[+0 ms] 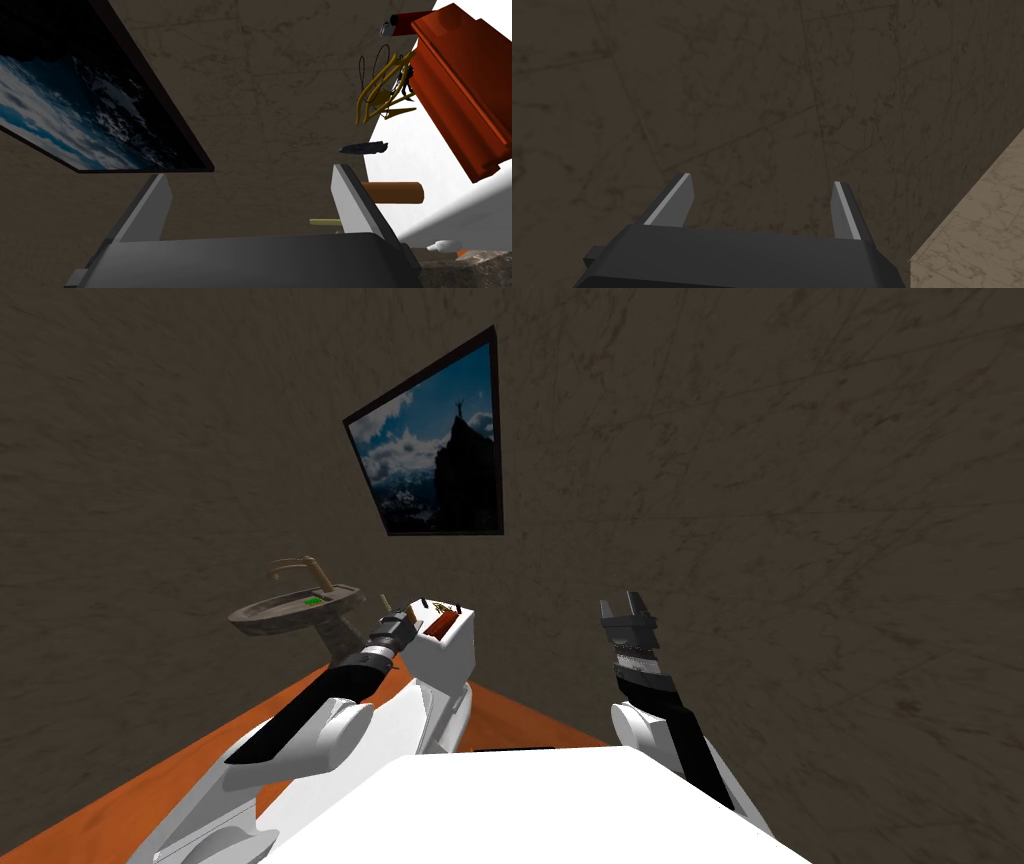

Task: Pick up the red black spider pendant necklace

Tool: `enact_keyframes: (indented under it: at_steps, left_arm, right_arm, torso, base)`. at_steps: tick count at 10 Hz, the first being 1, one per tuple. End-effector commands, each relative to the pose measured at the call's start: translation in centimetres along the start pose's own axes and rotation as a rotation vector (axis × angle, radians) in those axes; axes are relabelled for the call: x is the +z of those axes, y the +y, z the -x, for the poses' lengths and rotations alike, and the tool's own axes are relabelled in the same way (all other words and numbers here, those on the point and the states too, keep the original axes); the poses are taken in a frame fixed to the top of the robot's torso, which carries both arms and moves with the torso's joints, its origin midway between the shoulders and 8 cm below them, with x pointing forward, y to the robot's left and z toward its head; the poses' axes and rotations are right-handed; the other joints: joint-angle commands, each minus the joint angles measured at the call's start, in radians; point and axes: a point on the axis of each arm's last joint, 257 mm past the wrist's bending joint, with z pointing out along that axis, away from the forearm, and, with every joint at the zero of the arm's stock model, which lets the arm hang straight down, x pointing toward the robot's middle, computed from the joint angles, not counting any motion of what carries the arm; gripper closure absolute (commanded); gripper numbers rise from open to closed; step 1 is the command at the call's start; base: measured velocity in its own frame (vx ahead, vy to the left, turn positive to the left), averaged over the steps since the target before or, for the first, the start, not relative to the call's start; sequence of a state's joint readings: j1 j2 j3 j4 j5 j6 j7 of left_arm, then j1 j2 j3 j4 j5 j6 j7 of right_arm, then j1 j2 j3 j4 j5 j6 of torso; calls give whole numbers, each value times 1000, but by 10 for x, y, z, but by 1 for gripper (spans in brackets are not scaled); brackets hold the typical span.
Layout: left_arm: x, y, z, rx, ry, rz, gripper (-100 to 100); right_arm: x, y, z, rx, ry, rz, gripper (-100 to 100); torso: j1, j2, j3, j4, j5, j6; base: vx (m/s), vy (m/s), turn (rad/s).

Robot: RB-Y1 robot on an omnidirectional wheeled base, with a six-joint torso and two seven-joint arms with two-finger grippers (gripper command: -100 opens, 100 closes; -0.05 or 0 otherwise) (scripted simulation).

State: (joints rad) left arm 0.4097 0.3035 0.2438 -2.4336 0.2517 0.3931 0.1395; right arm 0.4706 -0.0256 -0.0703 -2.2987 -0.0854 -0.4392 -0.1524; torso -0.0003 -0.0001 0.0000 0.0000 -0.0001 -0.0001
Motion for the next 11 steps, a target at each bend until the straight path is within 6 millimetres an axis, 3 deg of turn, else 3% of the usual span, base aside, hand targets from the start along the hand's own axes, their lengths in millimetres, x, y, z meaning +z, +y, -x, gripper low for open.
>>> enact_keyframes:
  at_steps: [1,11]
  left_arm:
    - [2,7,5,1,-5,40,-100]
    - [-2,55,22,13,-30,269,-100]
  right_arm:
    - [0,0,0,0,0,0,0]
    - [0,0,0,0,0,0,0]
  torso:
    - [0,0,0,0,0,0]
    - [1,-2,-1,0,0,0]
  base:
    - [2,-11,-50]
    - [18,0,-38]
